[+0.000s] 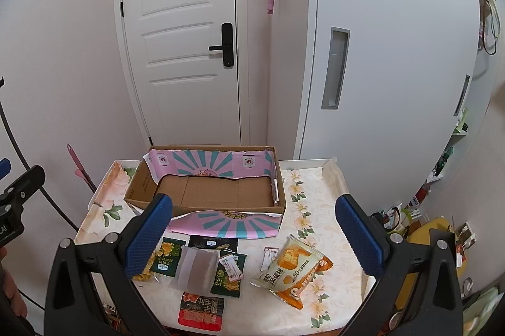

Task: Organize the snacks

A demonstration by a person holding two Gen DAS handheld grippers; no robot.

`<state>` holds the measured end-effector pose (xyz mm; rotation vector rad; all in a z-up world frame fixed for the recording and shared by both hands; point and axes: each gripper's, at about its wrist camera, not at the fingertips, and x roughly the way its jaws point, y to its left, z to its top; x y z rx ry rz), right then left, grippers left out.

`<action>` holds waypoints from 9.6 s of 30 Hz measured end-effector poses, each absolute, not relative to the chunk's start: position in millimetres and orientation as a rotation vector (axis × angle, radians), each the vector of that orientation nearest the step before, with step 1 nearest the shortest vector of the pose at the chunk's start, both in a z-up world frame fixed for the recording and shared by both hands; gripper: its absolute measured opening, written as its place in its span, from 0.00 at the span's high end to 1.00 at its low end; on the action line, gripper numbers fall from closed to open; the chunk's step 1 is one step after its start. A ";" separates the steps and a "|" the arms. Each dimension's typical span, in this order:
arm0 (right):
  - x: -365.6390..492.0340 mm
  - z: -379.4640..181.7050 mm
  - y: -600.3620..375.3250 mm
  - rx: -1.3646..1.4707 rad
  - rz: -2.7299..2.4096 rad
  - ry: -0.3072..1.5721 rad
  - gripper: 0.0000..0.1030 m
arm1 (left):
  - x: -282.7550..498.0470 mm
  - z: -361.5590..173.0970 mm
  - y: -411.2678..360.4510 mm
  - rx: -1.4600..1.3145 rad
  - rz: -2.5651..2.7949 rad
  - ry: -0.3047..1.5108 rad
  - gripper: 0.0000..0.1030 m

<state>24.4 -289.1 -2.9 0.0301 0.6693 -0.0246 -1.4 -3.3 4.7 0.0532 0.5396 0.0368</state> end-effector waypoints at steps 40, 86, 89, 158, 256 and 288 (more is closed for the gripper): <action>29.7 -6.9 -280.9 0.031 -0.013 0.680 0.01 | 1.4 0.0 5.6 0.029 0.065 0.558 0.00; 87.2 -197.4 -119.7 0.181 0.169 1.035 0.19 | 102.6 -240.1 110.7 0.090 -0.294 1.038 0.24; 88.3 -205.7 -108.6 0.176 0.203 1.045 0.23 | 105.0 -249.4 107.9 0.096 -0.320 1.049 0.30; 100.0 -234.4 -52.7 -0.040 0.379 1.086 0.11 | 136.9 -254.8 120.1 0.097 -0.349 1.185 0.83; 229.3 -128.0 -324.3 0.201 0.281 1.018 0.28 | 282.6 -167.0 -100.2 0.165 -0.221 1.071 0.00; 224.8 -126.6 -295.9 0.228 0.220 0.982 0.00 | 192.3 -90.2 -12.1 0.042 -0.194 0.940 0.01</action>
